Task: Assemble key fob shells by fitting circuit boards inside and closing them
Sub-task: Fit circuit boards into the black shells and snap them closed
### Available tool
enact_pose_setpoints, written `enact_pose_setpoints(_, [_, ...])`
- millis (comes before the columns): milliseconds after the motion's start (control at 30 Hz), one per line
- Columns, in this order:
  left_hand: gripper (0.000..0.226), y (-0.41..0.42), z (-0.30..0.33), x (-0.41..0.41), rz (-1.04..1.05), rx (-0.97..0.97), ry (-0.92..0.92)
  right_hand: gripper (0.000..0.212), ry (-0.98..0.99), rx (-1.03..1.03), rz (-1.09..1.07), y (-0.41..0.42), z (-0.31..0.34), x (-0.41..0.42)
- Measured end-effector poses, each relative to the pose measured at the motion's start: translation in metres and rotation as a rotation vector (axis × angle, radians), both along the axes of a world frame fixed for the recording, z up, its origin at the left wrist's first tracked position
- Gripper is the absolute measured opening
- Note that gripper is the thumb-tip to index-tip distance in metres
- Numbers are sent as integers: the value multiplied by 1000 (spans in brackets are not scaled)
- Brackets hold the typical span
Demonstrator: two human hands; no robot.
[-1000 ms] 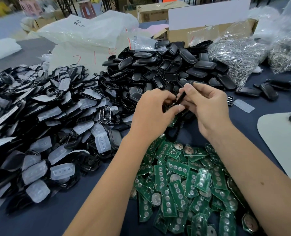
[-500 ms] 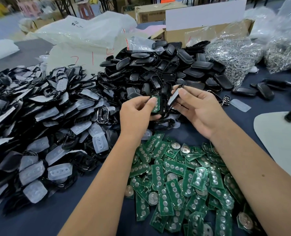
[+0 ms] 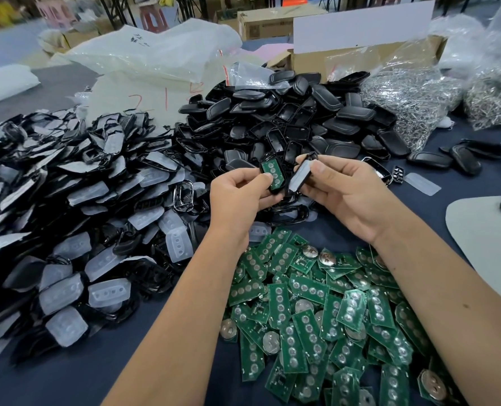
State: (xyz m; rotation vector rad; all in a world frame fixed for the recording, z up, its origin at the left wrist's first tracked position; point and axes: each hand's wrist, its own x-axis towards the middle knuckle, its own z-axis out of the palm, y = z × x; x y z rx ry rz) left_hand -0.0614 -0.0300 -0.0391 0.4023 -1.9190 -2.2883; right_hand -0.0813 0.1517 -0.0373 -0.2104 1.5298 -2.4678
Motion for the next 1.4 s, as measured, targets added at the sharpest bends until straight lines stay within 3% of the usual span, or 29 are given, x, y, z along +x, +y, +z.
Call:
enact_pose_setpoints(300, [18,-1,-1,0,-9,-23,11,33,13,15,-19,-3,1,2])
enact_pose_setpoints(533, [6,1,0,3,-25,-29,82,30,10,53,-77,-6,0,1])
enact_pose_setpoints(733, [14,4,-1,4,-56,-219,213,30,26,145,-158,-7,-2,1])
enact_pose_setpoints(967, [12,13,-4,6,-94,-444,314,2,62,215,-224,-9,-3,1])
enact_pose_setpoints(1200, [28,16,-4,9,-114,-744,446,9,84,277,-260,-6,-3,1])
enact_pose_setpoints(1400, [26,14,-2,9,-66,-760,412,34,156,417,-284,-5,-7,-2])
